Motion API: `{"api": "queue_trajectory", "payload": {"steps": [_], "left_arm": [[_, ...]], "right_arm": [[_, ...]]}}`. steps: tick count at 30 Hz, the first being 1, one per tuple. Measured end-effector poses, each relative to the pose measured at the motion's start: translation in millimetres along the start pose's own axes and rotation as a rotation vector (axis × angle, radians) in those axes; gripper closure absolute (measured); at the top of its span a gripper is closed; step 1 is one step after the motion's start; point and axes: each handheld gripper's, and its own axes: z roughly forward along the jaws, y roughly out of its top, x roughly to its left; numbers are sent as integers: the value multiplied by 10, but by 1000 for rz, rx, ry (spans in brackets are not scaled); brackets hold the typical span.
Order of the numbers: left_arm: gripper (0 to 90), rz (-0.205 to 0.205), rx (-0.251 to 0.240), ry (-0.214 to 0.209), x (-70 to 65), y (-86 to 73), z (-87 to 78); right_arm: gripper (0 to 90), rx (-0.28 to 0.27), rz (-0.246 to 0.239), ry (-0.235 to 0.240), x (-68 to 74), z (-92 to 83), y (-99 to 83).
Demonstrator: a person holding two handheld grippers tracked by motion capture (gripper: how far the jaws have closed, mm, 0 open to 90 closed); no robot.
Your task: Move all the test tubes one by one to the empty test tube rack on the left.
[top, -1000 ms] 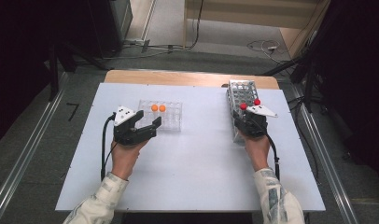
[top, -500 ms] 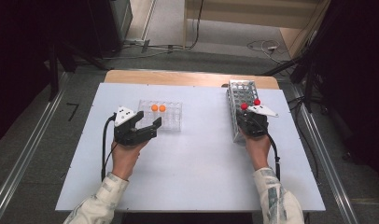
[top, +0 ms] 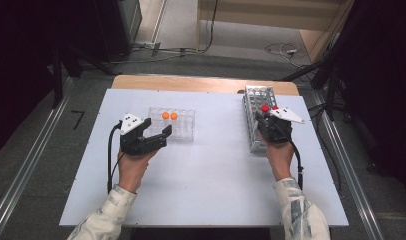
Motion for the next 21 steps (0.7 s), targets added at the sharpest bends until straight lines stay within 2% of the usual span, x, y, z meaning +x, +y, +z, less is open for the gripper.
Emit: {"api": "queue_trajectory", "payload": {"steps": [10, 16, 21], "left_arm": [[226, -1, -2, -5, -7, 4, -11], [228, 6, -4, -9, -23, 6, -15], [228, 6, -3, -13, -36, 6, -18]], "right_arm": [[711, -56, -16, 36, 48, -224, 144], [711, -47, -40, 96, 148, -292, 163], [711, -35, -49, 159, 285, -302, 140]]}}
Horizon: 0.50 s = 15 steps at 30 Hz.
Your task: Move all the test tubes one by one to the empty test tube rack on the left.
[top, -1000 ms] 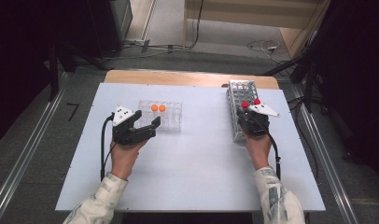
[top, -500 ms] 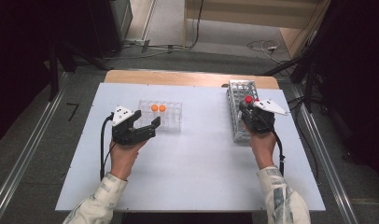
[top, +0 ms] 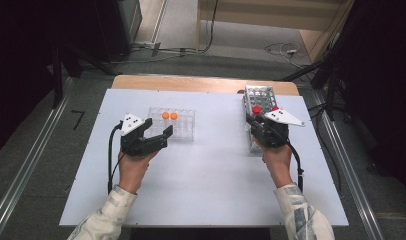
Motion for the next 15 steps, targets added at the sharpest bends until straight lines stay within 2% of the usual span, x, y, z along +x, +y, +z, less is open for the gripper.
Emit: {"api": "queue_trajectory", "payload": {"steps": [15], "left_arm": [[229, 23, 10, -27, -101, -12, 11]], "right_arm": [[710, 52, -60, 157, 590, 148, -156]]}}
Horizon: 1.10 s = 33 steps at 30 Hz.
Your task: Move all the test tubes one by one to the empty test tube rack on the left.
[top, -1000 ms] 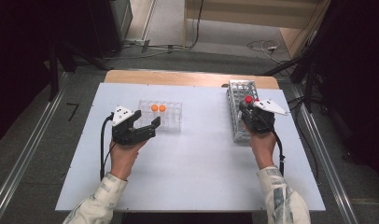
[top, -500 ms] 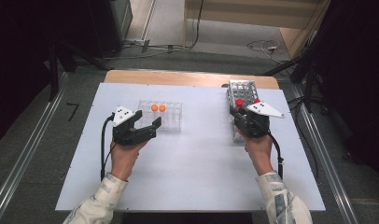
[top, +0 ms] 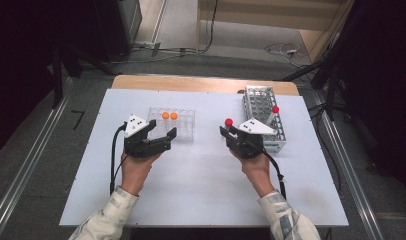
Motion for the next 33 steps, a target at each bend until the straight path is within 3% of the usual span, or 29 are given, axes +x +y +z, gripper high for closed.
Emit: {"api": "queue_trajectory", "payload": {"steps": [9, 17, 26, 33], "left_arm": [[229, 19, 15, -23, -79, -16, 23], [287, 54, 16, -105, -258, -27, 34], [527, 113, 42, -188, -344, -59, 61], [679, 151, 37, -168, -348, -75, 63]], "right_arm": [[711, 32, -31, 77, 333, 212, -62], [710, 49, -58, 140, 638, 361, -69], [710, 70, -91, 188, 881, 470, -79], [711, 68, -102, 207, 948, 484, -66]]}}
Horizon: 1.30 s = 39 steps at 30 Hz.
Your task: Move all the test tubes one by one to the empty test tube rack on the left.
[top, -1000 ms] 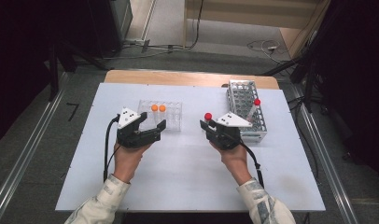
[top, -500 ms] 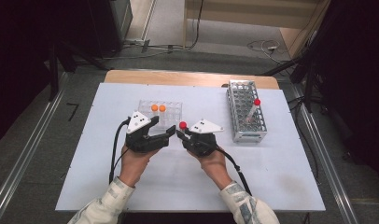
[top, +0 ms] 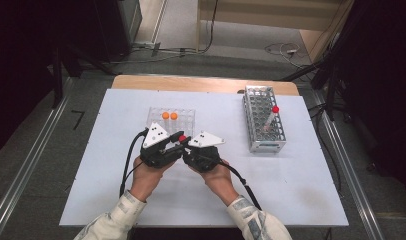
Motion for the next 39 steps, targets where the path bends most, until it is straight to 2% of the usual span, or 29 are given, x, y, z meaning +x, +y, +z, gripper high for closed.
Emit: {"api": "queue_trajectory", "payload": {"steps": [6, 11, 16, 23, 27, 32, 39], "left_arm": [[699, -8, -18, 8, 23, 11, -25], [701, -32, -34, 21, 64, 22, -60], [700, -54, -46, 32, 134, 56, -109], [701, -99, -71, 57, 265, 150, -233], [701, -105, -82, 91, 371, 229, -307], [701, -127, -90, 118, 511, 341, -355], [702, -126, -97, 187, 674, 486, -370]], "right_arm": [[687, -4, -1, 4, -1, -14, 26], [446, 24, -5, 16, -26, -67, 33], [371, 31, -9, 7, -139, -218, -8], [359, 10, 25, -57, -428, -610, -132], [358, 1, 53, -87, -586, -833, -217], [353, -2, 79, -120, -728, -990, -302], [350, 1, 98, -144, -824, -1130, -448]]}}
